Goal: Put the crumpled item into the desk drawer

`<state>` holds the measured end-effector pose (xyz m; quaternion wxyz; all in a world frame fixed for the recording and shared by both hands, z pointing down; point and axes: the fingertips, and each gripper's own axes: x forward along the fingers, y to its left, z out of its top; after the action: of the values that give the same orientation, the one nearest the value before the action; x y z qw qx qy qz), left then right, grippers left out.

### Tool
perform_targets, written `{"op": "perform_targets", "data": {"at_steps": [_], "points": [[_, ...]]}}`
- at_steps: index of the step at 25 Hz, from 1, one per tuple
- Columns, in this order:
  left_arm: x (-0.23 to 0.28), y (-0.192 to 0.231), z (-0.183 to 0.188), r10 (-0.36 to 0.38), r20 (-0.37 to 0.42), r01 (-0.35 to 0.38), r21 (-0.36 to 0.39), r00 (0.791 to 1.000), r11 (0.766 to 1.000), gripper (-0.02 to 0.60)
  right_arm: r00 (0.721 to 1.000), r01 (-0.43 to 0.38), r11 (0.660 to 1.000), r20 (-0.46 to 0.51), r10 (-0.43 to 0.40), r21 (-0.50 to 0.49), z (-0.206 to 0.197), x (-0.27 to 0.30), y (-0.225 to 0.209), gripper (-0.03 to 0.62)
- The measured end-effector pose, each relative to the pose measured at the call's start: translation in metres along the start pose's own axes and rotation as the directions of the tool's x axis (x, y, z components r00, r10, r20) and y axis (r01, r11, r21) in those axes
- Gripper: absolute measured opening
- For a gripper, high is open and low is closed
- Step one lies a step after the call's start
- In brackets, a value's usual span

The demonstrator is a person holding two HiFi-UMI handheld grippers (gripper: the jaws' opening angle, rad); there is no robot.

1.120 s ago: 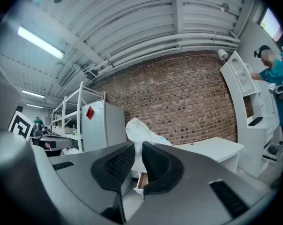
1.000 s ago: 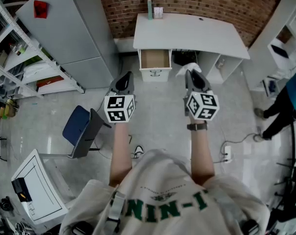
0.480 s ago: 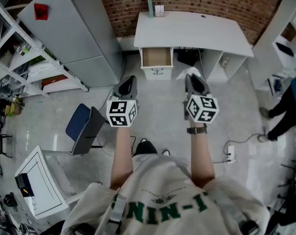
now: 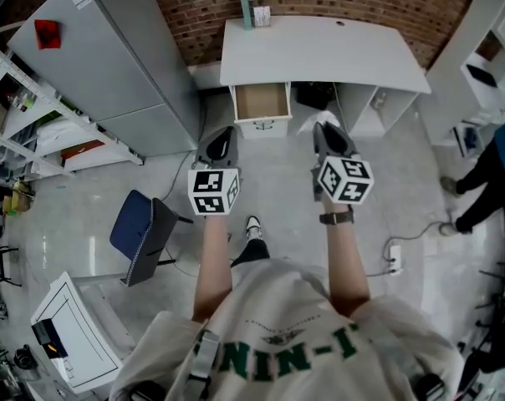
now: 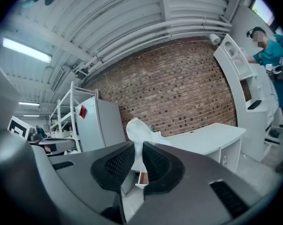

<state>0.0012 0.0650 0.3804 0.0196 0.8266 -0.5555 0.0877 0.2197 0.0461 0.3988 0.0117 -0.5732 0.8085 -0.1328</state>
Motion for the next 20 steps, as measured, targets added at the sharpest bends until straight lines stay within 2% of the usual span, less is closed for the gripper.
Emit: {"op": "perform_targets", "data": {"at_steps": [5, 9, 12, 20], "points": [[0.042, 0.040, 0.009, -0.028, 0.025, 0.029, -0.010, 0.999, 1.000, -0.002, 1.000, 0.006, 1.000, -0.009, -0.006, -0.012, 0.006, 0.055, 0.017, 0.049], [0.073, 0.071, 0.007, -0.041, 0.024, 0.041, -0.029, 0.999, 0.999, -0.002, 1.000, -0.021, 0.996, -0.016, 0.019, -0.089, 0.010, 0.099, 0.039, 0.049], [0.094, 0.092, 0.003, -0.055, 0.015, 0.056, -0.038, 0.998, 0.998, -0.002, 1.000, 0.007, 0.992, -0.021, -0.010, -0.129, 0.009, 0.125, 0.046, 0.049], [0.129, 0.150, -0.022, -0.086, -0.001, 0.086, -0.083, 0.996, 0.993, -0.002, 0.997, 0.050, 0.989, -0.046, -0.057, -0.139, -0.009, 0.186, 0.061, 0.049]]}}
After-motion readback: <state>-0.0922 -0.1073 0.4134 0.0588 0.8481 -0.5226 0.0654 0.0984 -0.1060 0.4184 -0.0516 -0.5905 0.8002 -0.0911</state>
